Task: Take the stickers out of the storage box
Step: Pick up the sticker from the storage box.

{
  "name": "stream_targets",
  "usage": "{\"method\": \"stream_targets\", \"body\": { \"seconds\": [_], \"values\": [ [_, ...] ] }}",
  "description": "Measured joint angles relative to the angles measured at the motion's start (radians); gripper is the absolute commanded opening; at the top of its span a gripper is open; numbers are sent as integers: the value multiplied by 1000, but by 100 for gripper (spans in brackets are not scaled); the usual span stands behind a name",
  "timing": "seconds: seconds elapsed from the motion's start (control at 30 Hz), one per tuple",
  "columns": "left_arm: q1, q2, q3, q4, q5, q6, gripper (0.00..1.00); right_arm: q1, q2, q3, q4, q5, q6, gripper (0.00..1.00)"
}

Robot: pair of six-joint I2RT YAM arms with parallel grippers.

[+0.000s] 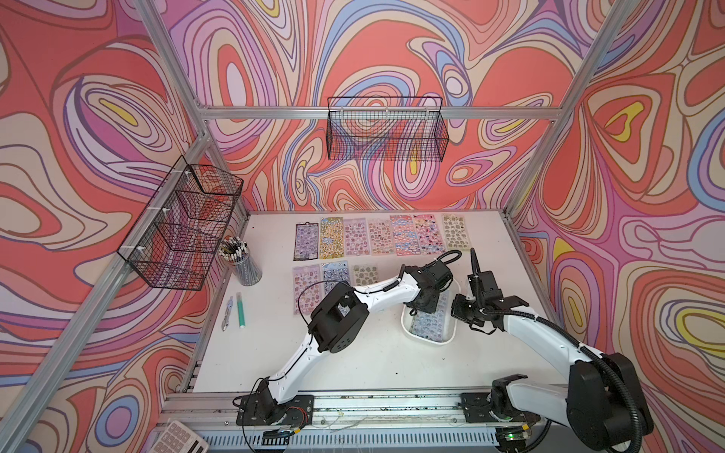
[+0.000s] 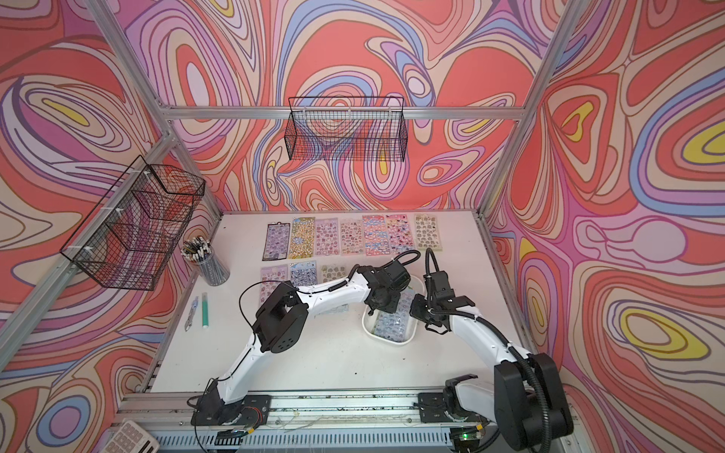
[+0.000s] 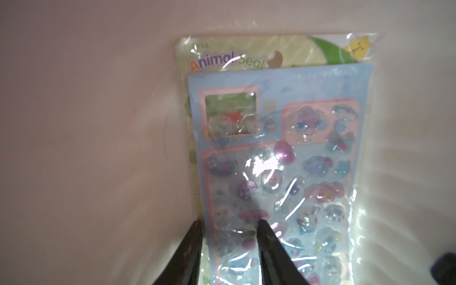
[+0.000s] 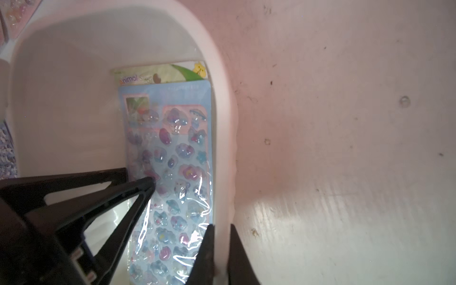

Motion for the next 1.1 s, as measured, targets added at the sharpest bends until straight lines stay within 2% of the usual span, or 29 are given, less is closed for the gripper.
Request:
{"method": "stream_targets", "body": {
  "seconds": [0.57,0.83,1.1],
  "values": [
    [0,0,-2,23,-8,-10,5,0,0,-5,8,-1,-3,9],
    [-1,-5,-5,32,-8,-10,0,0,0,-6,13,-4,-3,9],
    [-1,-72,-45,44,-20,-9,0,0,2,-11,20,-16,-5,9]
  ]
}}
